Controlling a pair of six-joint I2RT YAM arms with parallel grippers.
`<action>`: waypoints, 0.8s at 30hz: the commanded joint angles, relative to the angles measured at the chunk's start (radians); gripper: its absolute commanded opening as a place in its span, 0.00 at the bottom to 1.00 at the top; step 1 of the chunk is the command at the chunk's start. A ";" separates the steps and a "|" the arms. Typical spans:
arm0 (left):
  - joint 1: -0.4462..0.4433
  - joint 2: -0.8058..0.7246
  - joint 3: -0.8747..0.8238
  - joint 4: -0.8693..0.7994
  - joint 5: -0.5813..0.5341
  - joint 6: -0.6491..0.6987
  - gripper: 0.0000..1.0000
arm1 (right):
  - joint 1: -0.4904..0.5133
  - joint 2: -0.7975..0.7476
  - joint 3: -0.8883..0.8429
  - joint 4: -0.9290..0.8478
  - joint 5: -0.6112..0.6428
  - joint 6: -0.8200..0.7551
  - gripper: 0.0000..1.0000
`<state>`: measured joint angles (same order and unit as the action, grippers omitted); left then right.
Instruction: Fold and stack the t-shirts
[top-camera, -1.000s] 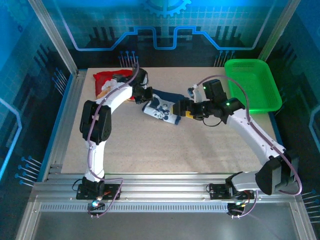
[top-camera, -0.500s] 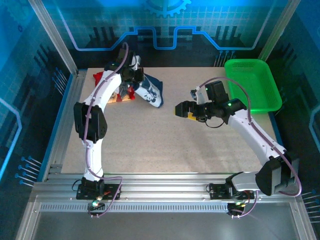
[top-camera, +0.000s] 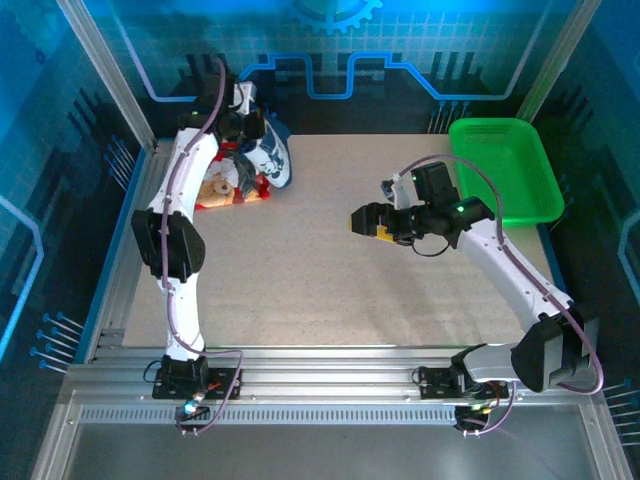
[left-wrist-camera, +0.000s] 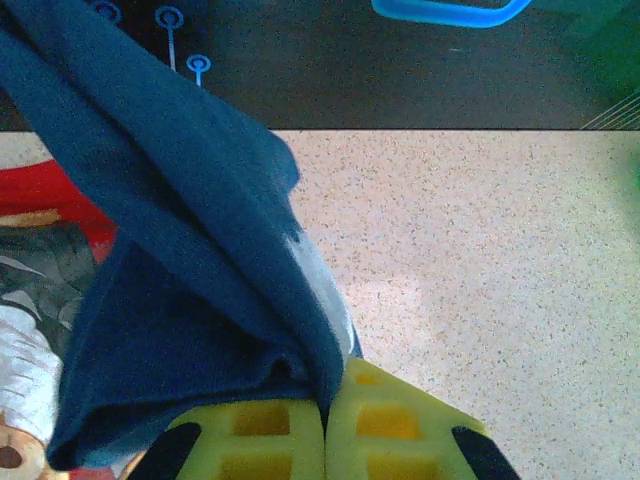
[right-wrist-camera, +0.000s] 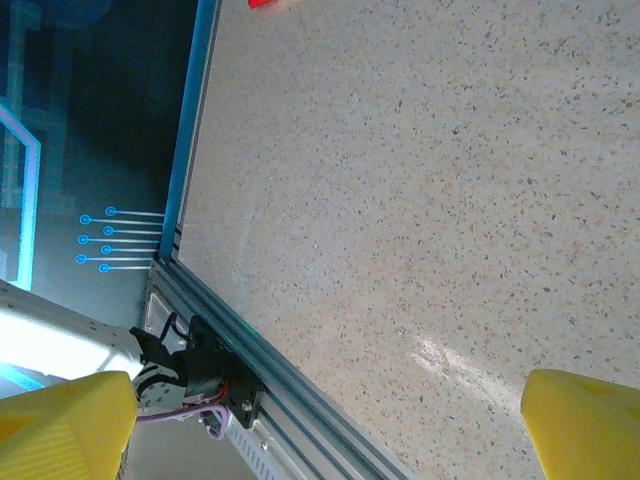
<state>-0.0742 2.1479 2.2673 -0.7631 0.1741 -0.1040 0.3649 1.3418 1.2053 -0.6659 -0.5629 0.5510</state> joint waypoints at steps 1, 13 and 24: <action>0.029 0.030 0.053 0.016 0.062 0.033 0.00 | -0.017 0.017 0.031 -0.052 -0.037 -0.031 1.00; 0.119 0.052 0.061 0.039 0.112 0.076 0.00 | -0.023 0.044 0.059 -0.117 -0.062 -0.077 1.00; 0.245 0.081 -0.039 0.102 0.232 0.092 0.00 | -0.023 0.102 0.071 -0.147 -0.106 -0.105 1.00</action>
<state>0.1520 2.2101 2.2681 -0.7055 0.3454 -0.0452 0.3565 1.4265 1.2438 -0.7792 -0.6258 0.4694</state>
